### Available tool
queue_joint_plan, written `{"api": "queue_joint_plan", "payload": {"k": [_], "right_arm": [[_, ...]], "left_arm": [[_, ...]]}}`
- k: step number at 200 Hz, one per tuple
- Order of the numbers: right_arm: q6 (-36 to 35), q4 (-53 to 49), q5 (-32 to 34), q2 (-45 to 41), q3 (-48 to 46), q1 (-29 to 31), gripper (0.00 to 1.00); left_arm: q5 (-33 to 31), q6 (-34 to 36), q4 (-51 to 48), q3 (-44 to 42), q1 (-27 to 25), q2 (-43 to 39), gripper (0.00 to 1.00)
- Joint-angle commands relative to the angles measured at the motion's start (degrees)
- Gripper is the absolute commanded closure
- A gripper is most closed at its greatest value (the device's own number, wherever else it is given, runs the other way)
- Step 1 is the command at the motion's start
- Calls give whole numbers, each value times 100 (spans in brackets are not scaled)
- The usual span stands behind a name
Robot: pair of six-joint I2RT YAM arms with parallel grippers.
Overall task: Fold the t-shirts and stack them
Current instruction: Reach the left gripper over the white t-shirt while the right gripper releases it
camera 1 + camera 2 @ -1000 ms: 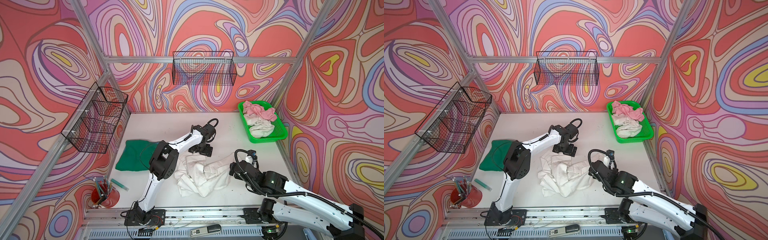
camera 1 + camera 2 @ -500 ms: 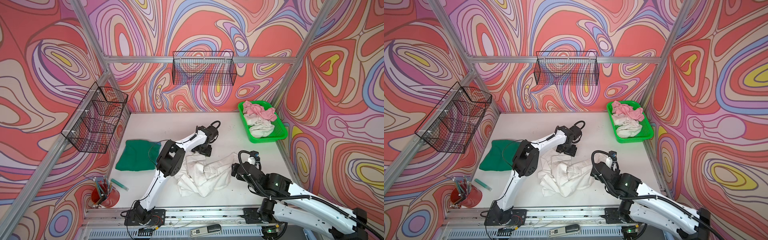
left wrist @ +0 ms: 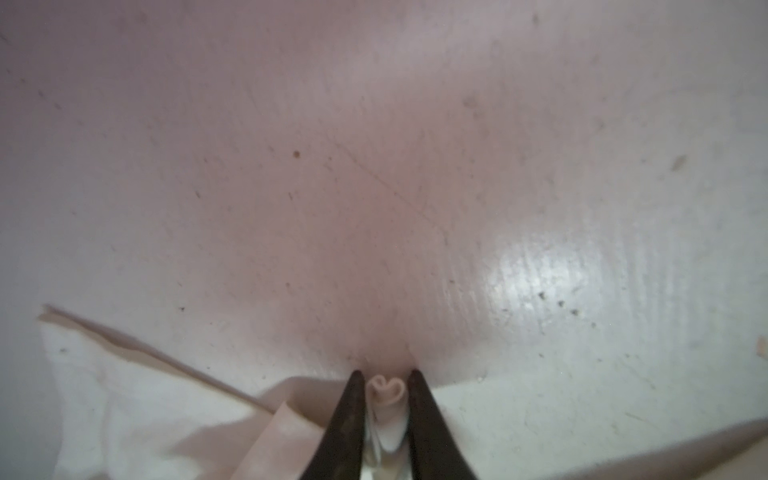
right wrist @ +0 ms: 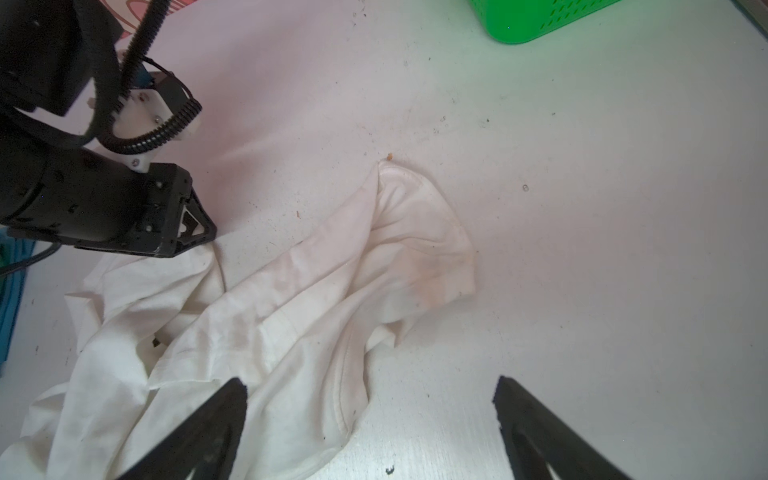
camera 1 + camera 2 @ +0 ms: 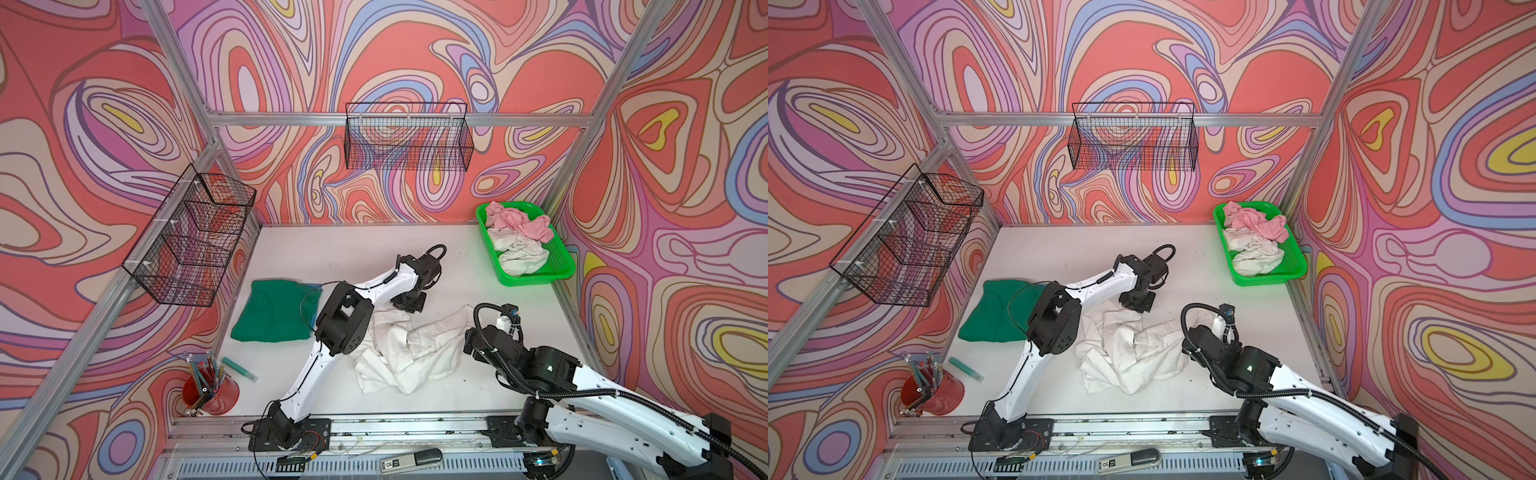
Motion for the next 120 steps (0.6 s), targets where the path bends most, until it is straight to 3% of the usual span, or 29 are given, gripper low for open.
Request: {"api": "queue_joint_plan", "payload": {"k": [1,36,70,97,120], "right_arm": [[355,-58,150,159,-192,-36,2],[347,555,-442,481,-523,-583,2],[-116,1203,-1337,806,-729,-2006,4],[-662,2060,-2728,1360,-945,-3514,11],[-819,2545,-2991,1929,-815,-3759,18]], "left_arm": [[-232,55,-263,-29,111,156,100],[-225,-67,-129,24,561,-461,100],[-145,-267,219,-244,977,-1308,100],[91,-415,491,-549,1233,-1863,100],[270,-472,565,-653,1364,-2141,100]]}}
